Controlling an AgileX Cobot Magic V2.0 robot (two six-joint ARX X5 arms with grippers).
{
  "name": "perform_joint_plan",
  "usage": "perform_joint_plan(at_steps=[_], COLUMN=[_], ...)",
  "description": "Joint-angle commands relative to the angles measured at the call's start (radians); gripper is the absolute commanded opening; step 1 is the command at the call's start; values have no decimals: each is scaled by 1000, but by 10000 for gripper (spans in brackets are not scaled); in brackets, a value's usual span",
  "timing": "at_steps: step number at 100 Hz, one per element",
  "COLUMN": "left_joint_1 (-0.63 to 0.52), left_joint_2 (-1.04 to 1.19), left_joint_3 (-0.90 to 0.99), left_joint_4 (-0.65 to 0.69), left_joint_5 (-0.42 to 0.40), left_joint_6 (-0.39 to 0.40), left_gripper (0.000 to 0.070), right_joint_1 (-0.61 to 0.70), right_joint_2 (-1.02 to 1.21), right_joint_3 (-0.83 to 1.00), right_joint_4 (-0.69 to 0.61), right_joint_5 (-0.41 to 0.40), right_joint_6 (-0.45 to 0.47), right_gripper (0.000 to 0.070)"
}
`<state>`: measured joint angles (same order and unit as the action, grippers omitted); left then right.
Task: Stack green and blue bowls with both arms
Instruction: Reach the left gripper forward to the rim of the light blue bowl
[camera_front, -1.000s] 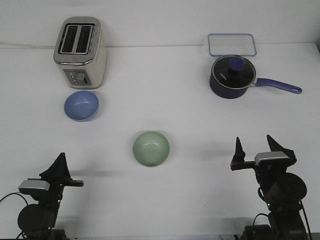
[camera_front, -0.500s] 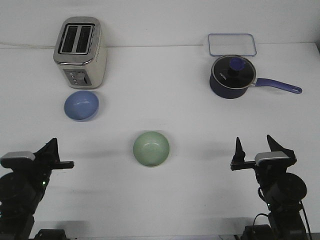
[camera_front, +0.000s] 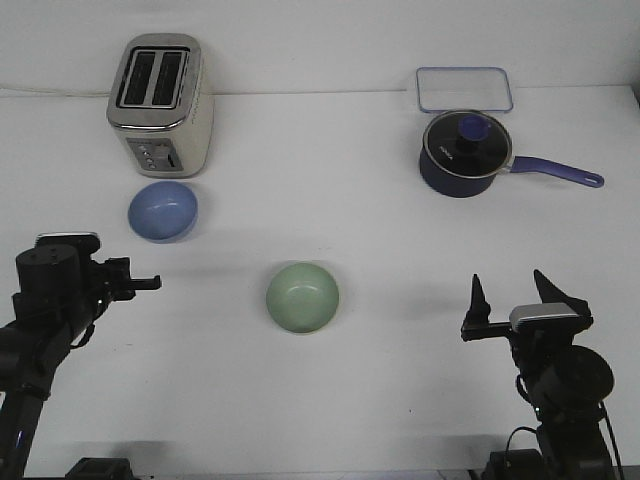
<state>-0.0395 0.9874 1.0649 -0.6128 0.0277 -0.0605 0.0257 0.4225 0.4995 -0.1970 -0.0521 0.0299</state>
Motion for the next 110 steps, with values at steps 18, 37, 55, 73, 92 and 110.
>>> perform_joint_plan(at_steps=[18, 37, 55, 73, 92, 110], left_joint_1=[0, 0, 0, 6, 51, 84], left_joint_2=[2, 2, 3, 51, 212, 413], left_joint_3=[21, 21, 23, 67, 202, 350], left_joint_4=[14, 8, 16, 31, 30, 26], left_joint_5=[-3, -3, -3, -3, -3, -2], left_joint_6=[14, 4, 14, 20, 18, 19], left_gripper=[35, 316, 535, 546, 546, 546], right_joint_1=[2, 2, 2, 2, 2, 2], right_joint_2=[4, 4, 4, 4, 4, 4], right_joint_3=[9, 9, 9, 9, 9, 9], right_joint_4=[10, 10, 10, 10, 11, 12], right_joint_5=[1, 1, 1, 1, 1, 1], right_joint_6=[-5, -5, -5, -5, -5, -5], right_gripper=[658, 657, 658, 657, 658, 658])
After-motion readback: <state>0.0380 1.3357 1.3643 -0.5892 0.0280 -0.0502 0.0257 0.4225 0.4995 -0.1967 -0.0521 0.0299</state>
